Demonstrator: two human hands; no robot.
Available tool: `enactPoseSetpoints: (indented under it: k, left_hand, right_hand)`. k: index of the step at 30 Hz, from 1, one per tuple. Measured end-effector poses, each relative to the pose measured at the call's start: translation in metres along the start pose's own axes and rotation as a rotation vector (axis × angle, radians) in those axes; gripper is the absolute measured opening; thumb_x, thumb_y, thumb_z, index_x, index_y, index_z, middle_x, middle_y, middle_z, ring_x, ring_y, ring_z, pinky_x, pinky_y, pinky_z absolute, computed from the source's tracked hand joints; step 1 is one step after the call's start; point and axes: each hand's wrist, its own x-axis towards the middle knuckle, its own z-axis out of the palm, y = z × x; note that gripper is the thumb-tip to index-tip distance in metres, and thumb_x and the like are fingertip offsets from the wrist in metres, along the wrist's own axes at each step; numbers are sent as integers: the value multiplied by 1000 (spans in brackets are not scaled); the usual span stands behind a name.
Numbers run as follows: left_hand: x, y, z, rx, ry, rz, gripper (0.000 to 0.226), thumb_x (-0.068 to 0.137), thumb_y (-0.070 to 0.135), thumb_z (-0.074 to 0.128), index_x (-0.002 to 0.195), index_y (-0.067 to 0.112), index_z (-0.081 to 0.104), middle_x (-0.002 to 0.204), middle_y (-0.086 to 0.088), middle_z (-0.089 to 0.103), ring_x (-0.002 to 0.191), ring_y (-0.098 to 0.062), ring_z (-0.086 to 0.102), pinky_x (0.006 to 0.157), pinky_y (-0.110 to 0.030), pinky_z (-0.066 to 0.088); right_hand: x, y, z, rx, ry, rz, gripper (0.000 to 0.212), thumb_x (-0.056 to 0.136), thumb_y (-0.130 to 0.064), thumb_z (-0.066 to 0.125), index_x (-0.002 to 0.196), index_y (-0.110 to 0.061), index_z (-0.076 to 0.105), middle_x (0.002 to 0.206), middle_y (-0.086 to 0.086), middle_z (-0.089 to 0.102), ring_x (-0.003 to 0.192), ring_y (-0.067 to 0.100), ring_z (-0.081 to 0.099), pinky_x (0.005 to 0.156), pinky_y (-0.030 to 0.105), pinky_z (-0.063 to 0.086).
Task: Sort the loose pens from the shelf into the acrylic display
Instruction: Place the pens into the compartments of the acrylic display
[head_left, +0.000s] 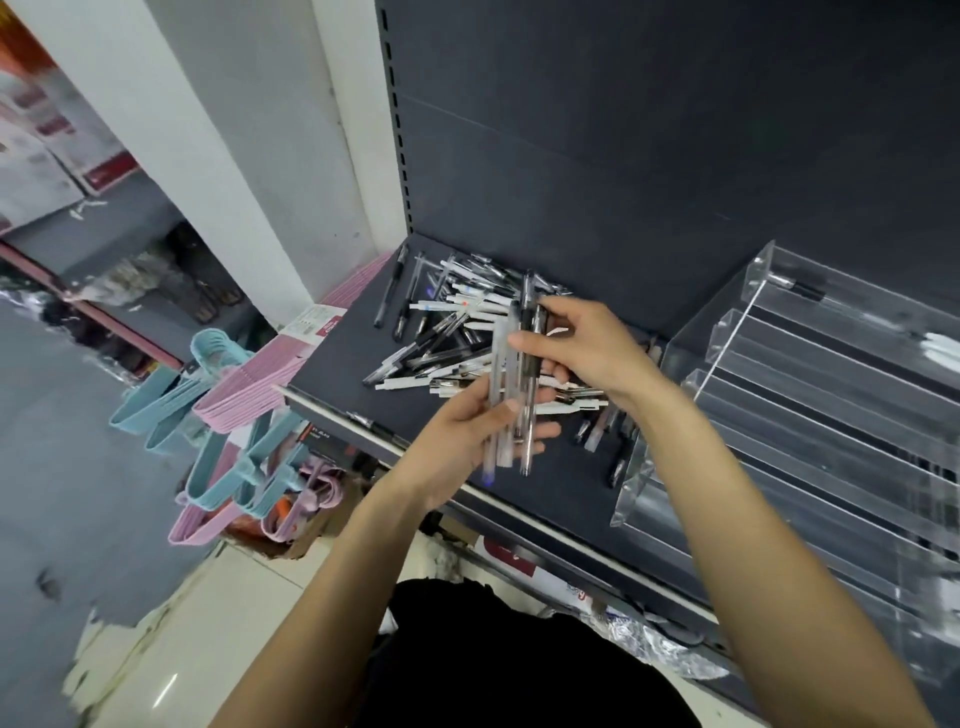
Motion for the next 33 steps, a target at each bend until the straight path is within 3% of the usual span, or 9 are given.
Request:
enactPoseSetpoints:
  k: [6,10,13,17,20,23,26,29,33]
  left_hand:
    - [-5,-10,1,-92,88,15,26,99,4,39,120,7,56,103,-7,72,92,-25,71,83,-38,57]
    - [-8,-14,0,-158,123,31,25,99,3,39,117,9,57,99,-6,73,90,-23,71,82,-35,58]
    - [-10,-16,0,-204,137,19,27,99,4,40,122,7,54,100,-7,73,89,-22,71,80,-34,58]
    - [-11,-20,-4,-242,153,9,28,98,4,42,124,6,53,94,-5,73,80,-17,70,74,-30,58]
    - [-14,-24,-4,-219,137,-2,28,99,4,41,125,5,51,88,-3,71,74,-14,67,73,-28,57]
    - [-15,-24,-3,-218,129,10,23,99,3,41,119,5,53,86,-2,70,73,-13,67,75,-28,58]
    - [-15,-25,-2,-167,127,10,23,99,4,41,115,8,57,90,-2,69,75,-13,67,76,-28,58]
    - [-15,-29,-1,-160,131,-4,27,99,5,42,123,6,54,90,-1,69,76,-14,66,75,-29,57]
    - [-13,-28,-6,-230,179,17,25,99,5,41,121,4,53,87,-1,69,75,-14,66,75,-29,57]
  right_hand:
    - [9,-2,14,-155,-210,-11,26,78,-22,76,91,-3,64,61,-4,57,45,3,48,49,19,42]
    - [20,-7,15,-120,-199,-8,40,80,-20,75,116,-18,57,88,-2,59,43,2,49,47,16,45]
    - [32,-10,14,-177,-231,-93,51,80,-21,75,124,-30,52,91,-2,61,49,-3,50,53,16,43]
    - [47,-26,10,-525,-421,-216,27,82,-29,72,107,-27,62,103,-4,57,68,-12,51,71,21,41]
    - [55,-42,10,-702,-533,-285,15,84,-27,69,98,-20,69,114,1,56,94,12,57,85,33,45]
    - [62,-52,14,-873,-668,-313,16,88,-27,64,97,-16,71,118,7,60,105,24,55,94,40,41]
    - [68,-61,14,-857,-554,-347,21,90,-32,61,89,-13,69,107,7,63,96,22,58,90,42,44]
    - [66,-69,8,-738,-347,-357,24,90,-37,59,90,-14,67,85,-8,55,74,3,49,74,27,41]
    - [45,-72,4,-467,-111,-348,15,94,-26,56,82,-16,56,61,-8,58,47,2,46,52,18,38]
